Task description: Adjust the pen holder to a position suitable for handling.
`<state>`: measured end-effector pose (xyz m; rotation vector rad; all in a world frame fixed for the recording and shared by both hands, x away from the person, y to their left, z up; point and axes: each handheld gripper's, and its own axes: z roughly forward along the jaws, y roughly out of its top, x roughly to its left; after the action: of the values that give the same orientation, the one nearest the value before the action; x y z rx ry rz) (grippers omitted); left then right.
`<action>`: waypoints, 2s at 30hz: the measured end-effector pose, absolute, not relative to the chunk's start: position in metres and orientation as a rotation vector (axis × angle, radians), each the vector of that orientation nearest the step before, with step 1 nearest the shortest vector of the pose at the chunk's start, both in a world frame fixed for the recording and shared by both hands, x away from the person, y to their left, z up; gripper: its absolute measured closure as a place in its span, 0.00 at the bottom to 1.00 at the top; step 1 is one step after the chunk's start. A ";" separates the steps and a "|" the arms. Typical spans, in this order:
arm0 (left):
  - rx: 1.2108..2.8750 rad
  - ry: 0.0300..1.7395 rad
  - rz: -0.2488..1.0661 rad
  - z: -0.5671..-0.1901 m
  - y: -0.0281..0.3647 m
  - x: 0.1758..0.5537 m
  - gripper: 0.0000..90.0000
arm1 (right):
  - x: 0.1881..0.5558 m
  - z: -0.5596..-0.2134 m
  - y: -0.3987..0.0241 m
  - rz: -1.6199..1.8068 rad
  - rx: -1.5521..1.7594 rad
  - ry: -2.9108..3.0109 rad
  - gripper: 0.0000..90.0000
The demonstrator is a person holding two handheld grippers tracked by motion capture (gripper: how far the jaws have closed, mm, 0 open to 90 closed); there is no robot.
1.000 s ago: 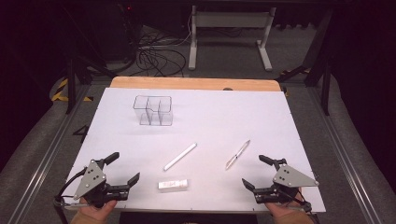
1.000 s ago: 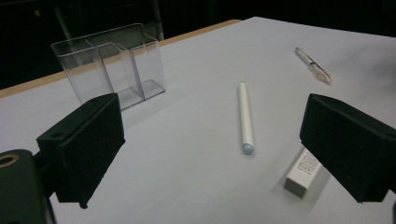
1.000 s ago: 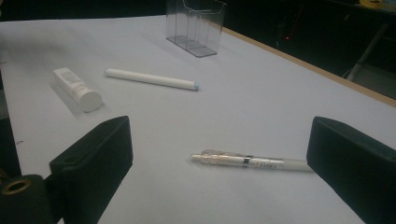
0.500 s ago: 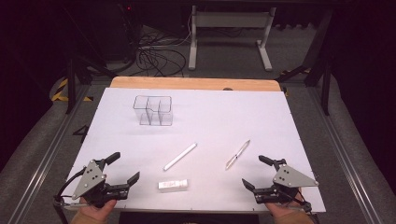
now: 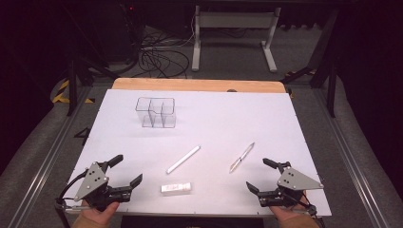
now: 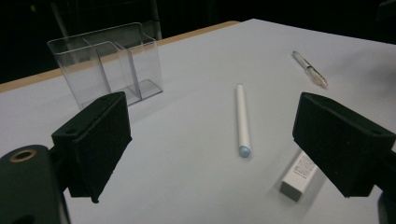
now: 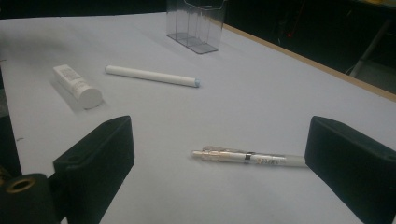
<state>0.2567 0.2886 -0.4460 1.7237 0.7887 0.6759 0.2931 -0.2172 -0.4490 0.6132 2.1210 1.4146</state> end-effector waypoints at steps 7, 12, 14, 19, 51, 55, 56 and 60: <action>1.735 0.784 0.665 -0.444 0.286 0.260 0.13 | 0.293 -0.449 -0.217 1.414 0.612 2.125 0.10; 1.741 0.804 0.634 -0.439 0.284 0.268 0.14 | 0.292 -0.450 -0.217 1.410 0.616 2.128 0.10; 1.746 0.803 0.628 -0.438 0.284 0.270 0.14 | 0.292 -0.450 -0.217 1.408 0.613 2.131 0.10; 1.736 0.815 0.586 -0.430 0.285 0.283 0.15 | 0.292 -0.452 -0.217 1.411 0.621 2.139 0.10; 1.810 0.745 0.556 -0.409 0.269 0.318 0.18 | 0.290 -0.454 -0.220 1.414 0.633 2.146 0.10; 1.818 0.737 0.551 -0.406 0.269 0.321 0.22 | 0.290 -0.454 -0.220 1.413 0.633 2.150 0.11; 1.835 0.734 0.557 -0.404 0.269 0.324 0.23 | 0.290 -0.454 -0.220 1.413 0.633 2.150 0.11; 1.874 0.736 0.588 -0.396 0.268 0.333 0.25 | 0.290 -0.454 -0.220 1.413 0.628 2.156 0.11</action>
<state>0.3326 0.2685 -0.3960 1.8744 0.7358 0.5880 0.2902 -0.2196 -0.4540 0.6276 2.1557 1.4127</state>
